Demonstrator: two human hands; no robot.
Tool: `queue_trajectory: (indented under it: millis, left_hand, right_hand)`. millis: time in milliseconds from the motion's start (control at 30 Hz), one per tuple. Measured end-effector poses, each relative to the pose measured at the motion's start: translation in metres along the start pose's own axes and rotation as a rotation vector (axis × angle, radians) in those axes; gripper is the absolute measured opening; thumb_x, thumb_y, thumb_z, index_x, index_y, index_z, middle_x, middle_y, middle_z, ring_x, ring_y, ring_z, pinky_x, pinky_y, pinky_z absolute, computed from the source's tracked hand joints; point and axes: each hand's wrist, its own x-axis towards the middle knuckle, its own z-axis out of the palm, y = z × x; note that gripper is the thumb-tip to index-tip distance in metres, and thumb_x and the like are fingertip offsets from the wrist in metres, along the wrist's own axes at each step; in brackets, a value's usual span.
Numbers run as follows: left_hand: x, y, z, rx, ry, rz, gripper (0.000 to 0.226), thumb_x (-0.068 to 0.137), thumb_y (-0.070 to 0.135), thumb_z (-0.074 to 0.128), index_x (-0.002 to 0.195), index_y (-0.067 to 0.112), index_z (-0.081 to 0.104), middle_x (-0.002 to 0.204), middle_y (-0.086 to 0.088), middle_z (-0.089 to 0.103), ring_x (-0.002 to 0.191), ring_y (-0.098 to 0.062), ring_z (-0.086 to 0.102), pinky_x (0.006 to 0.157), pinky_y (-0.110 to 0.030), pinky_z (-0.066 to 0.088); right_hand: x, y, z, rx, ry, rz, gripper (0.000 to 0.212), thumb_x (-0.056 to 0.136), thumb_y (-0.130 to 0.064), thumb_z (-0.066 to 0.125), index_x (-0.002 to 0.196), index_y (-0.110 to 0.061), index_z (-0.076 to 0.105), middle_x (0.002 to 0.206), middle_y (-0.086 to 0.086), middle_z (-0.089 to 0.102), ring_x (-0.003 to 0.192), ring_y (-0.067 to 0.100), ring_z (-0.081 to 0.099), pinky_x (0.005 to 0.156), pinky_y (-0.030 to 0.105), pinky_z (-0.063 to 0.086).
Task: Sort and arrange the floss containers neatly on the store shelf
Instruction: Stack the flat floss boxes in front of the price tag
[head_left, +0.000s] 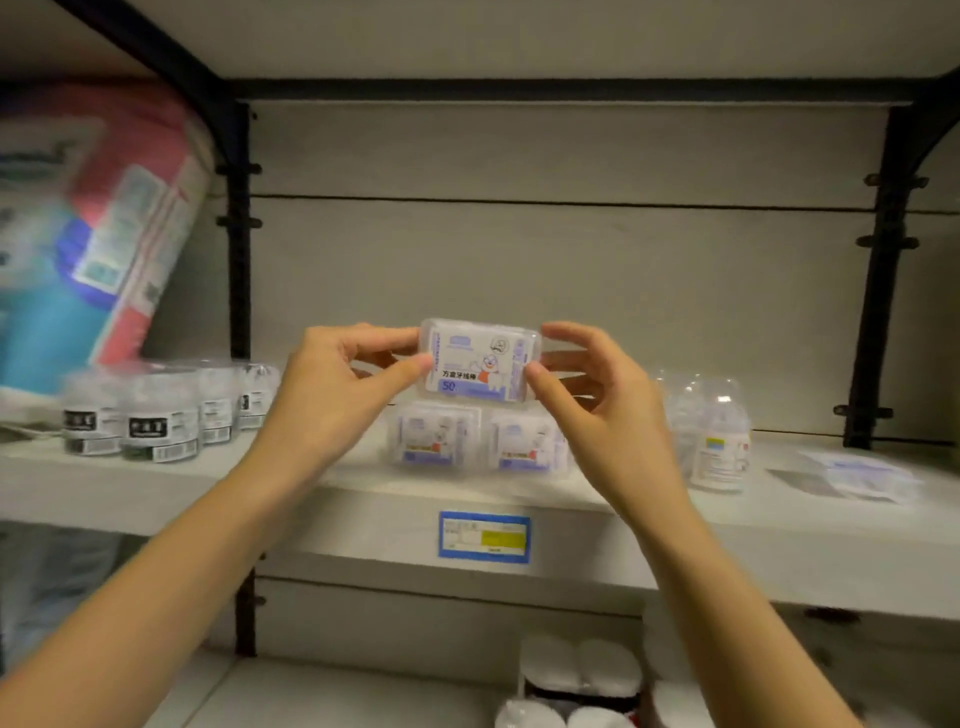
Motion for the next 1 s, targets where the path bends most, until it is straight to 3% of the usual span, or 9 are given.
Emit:
queue_trajectory:
  millis: [100, 200, 267, 367, 533, 700, 800, 933, 1000]
  left_hand:
    - [0.001, -0.026, -0.022, 0.090, -0.033, -0.062, 0.020, 0.075, 0.018, 0.073, 0.094, 0.025, 0.072, 0.081, 0.015, 0.070, 0.068, -0.001, 0.062, 0.065, -0.018, 0.049]
    - [-0.004, -0.047, -0.033, 0.175, -0.121, -0.123, 0.020, 0.073, 0.023, 0.075, 0.093, 0.022, 0.073, 0.080, 0.018, 0.069, 0.064, 0.002, 0.062, 0.059, -0.011, 0.044]
    - [-0.008, -0.056, -0.037, 0.197, -0.198, -0.153, 0.020, 0.073, 0.025, 0.074, 0.093, 0.025, 0.073, 0.080, 0.021, 0.070, 0.071, 0.002, 0.063, 0.057, -0.012, 0.045]
    - [-0.011, -0.064, -0.038, 0.241, -0.272, -0.135, 0.018, 0.074, 0.027, 0.074, 0.091, 0.026, 0.074, 0.078, 0.020, 0.070, 0.074, 0.007, 0.061, 0.055, -0.009, 0.046]
    - [-0.008, -0.069, -0.039, 0.253, -0.311, -0.098, 0.009, 0.074, 0.026, 0.074, 0.080, 0.032, 0.074, 0.075, 0.030, 0.067, 0.077, -0.004, 0.060, 0.057, -0.011, 0.044]
    - [-0.004, -0.070, -0.035, 0.280, -0.319, -0.086, 0.008, 0.073, 0.030, 0.073, 0.075, 0.037, 0.072, 0.070, 0.022, 0.071, 0.074, 0.000, 0.061, 0.057, -0.018, 0.047]
    - [-0.005, -0.072, -0.034, 0.272, -0.306, -0.082, 0.006, 0.072, 0.031, 0.074, 0.076, 0.036, 0.073, 0.070, 0.019, 0.072, 0.069, 0.003, 0.061, 0.052, -0.012, 0.046]
    - [-0.009, -0.068, -0.034, 0.332, -0.307, -0.087, 0.006, 0.071, 0.037, 0.073, 0.075, 0.040, 0.070, 0.069, 0.017, 0.070, 0.065, -0.005, 0.062, 0.052, -0.015, 0.044]
    - [-0.013, -0.068, -0.038, 0.356, -0.258, -0.083, 0.007, 0.066, 0.054, 0.068, 0.065, 0.048, 0.068, 0.065, 0.019, 0.069, 0.068, -0.006, 0.060, 0.056, -0.023, 0.044]
  right_hand:
    - [-0.005, -0.001, 0.028, -0.095, -0.048, 0.040, 0.028, 0.085, -0.033, 0.062, 0.112, -0.031, 0.057, 0.089, -0.020, 0.062, 0.079, 0.002, 0.066, 0.071, 0.019, 0.055]
    - [-0.016, 0.006, 0.045, -0.161, -0.127, 0.107, 0.030, 0.085, -0.033, 0.062, 0.114, -0.030, 0.056, 0.090, -0.017, 0.064, 0.078, -0.001, 0.065, 0.070, 0.017, 0.055]
    - [-0.023, 0.009, 0.051, -0.212, -0.173, 0.136, 0.030, 0.085, -0.034, 0.061, 0.114, -0.029, 0.055, 0.095, -0.013, 0.066, 0.080, -0.001, 0.064, 0.070, 0.016, 0.055]
    - [-0.027, 0.010, 0.051, -0.287, -0.197, 0.154, 0.027, 0.086, -0.035, 0.061, 0.111, -0.028, 0.055, 0.097, -0.011, 0.068, 0.081, 0.001, 0.065, 0.073, 0.023, 0.057]
    - [-0.027, 0.008, 0.049, -0.338, -0.197, 0.133, 0.025, 0.086, -0.035, 0.061, 0.109, -0.027, 0.057, 0.095, -0.015, 0.065, 0.076, -0.001, 0.065, 0.072, 0.023, 0.057]
    - [-0.022, 0.012, 0.050, -0.384, -0.201, 0.141, 0.030, 0.087, -0.029, 0.061, 0.116, -0.026, 0.055, 0.096, -0.018, 0.058, 0.071, -0.006, 0.059, 0.070, 0.017, 0.054]
    - [-0.023, 0.013, 0.051, -0.410, -0.212, 0.130, 0.034, 0.087, -0.028, 0.060, 0.120, -0.027, 0.053, 0.098, -0.016, 0.058, 0.068, -0.006, 0.057, 0.070, 0.016, 0.053]
    - [-0.027, 0.011, 0.048, -0.378, -0.223, 0.107, 0.046, 0.087, -0.030, 0.061, 0.131, -0.029, 0.046, 0.114, -0.011, 0.058, 0.083, -0.001, 0.059, 0.081, 0.019, 0.053]
    - [-0.034, 0.009, 0.037, -0.338, -0.203, 0.062, 0.051, 0.086, -0.031, 0.061, 0.133, -0.031, 0.042, 0.115, -0.012, 0.053, 0.093, 0.000, 0.056, 0.087, 0.019, 0.051]
